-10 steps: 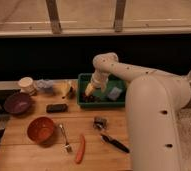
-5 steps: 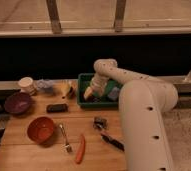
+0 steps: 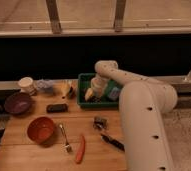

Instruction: Place grapes in red bowl

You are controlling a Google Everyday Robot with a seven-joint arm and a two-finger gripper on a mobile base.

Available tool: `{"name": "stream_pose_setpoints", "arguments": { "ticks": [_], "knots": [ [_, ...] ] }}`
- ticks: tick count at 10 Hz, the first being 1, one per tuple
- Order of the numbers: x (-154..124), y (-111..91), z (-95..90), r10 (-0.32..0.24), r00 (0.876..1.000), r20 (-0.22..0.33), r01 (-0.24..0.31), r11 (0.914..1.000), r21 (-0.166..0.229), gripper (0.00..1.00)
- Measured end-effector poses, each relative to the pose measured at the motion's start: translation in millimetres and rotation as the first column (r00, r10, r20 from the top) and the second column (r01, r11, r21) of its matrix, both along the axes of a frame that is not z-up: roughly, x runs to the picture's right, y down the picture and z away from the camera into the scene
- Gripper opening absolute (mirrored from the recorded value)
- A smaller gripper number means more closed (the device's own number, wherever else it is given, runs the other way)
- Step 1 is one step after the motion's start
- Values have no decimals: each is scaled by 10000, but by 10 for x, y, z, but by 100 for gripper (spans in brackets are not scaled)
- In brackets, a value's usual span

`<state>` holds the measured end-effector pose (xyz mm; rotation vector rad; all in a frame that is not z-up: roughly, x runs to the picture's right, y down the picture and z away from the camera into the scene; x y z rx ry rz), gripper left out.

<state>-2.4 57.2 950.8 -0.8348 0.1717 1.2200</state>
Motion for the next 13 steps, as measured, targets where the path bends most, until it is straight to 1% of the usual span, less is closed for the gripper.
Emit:
{"name": "stream_pose_setpoints", "arguments": {
  "ticks": [1,2,3,4,5,6,7,8,9,11,13],
  "knots": [
    [20,-20,-39,66,10000,27,-66,10000,57,12],
    [36,-36,-72,107,9999,46,-108,9999,121,4],
    [55,-71,-120,159,9998,78,-161,9996,252,0],
    [72,-107,-163,207,9997,96,-210,9992,350,0],
    [103,-152,-204,307,9995,28,-308,9983,487,0],
    [100,-204,-246,300,9995,-116,-292,9976,633,0],
    [72,-279,-297,301,9993,-201,-284,9963,806,0],
    [43,-395,-374,307,9991,-286,-275,9941,1049,0],
    [36,-563,-485,345,9986,-396,-286,9896,1412,0],
    [40,-802,-635,436,9976,-536,-324,9803,1947,0],
    [15,-1089,-819,464,9966,-687,-272,9659,2576,0]
  ]
}}
